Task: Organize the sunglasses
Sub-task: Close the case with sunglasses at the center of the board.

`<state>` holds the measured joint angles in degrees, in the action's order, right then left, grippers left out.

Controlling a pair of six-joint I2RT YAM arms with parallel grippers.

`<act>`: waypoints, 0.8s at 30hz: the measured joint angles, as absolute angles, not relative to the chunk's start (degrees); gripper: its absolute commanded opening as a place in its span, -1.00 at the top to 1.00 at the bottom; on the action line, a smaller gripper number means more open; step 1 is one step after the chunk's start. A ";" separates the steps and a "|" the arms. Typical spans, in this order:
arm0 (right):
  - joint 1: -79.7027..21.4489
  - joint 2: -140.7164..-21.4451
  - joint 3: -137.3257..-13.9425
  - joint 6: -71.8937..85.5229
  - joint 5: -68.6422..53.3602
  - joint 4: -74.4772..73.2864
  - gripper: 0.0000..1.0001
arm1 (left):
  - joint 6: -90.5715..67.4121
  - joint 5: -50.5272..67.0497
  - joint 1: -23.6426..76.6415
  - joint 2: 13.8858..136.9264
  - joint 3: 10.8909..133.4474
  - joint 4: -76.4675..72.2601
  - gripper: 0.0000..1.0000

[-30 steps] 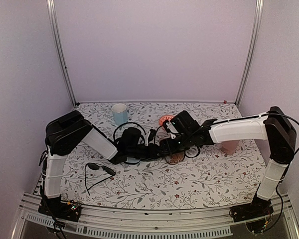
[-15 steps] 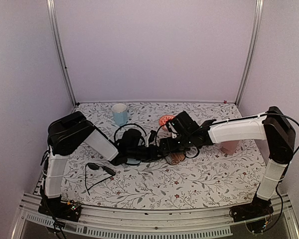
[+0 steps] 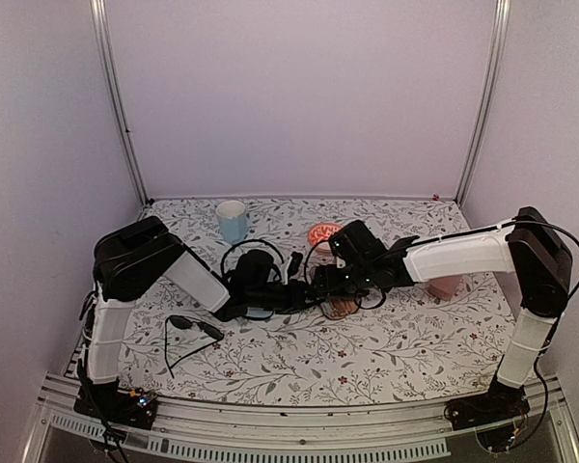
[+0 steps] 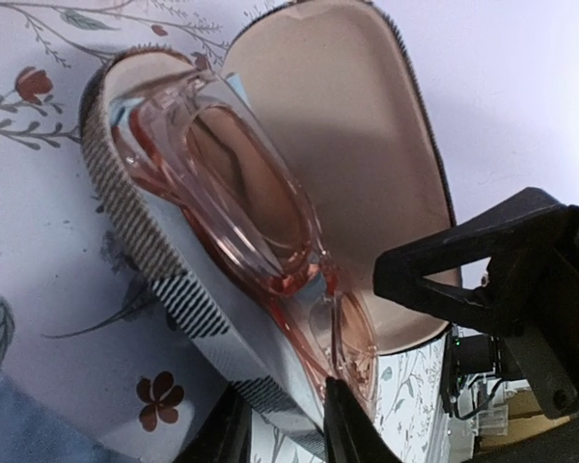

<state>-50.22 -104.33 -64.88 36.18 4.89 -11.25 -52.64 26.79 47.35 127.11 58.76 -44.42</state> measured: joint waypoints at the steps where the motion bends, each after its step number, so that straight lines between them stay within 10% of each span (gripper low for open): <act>1: -50.22 -104.33 -64.77 36.69 5.32 -11.09 -0.49 | -52.69 26.81 47.35 127.11 58.76 -44.51 0.48; 24: -50.78 -109.32 -71.55 45.78 10.79 -15.05 -0.62 | -53.21 27.00 47.37 127.46 58.76 -45.58 0.49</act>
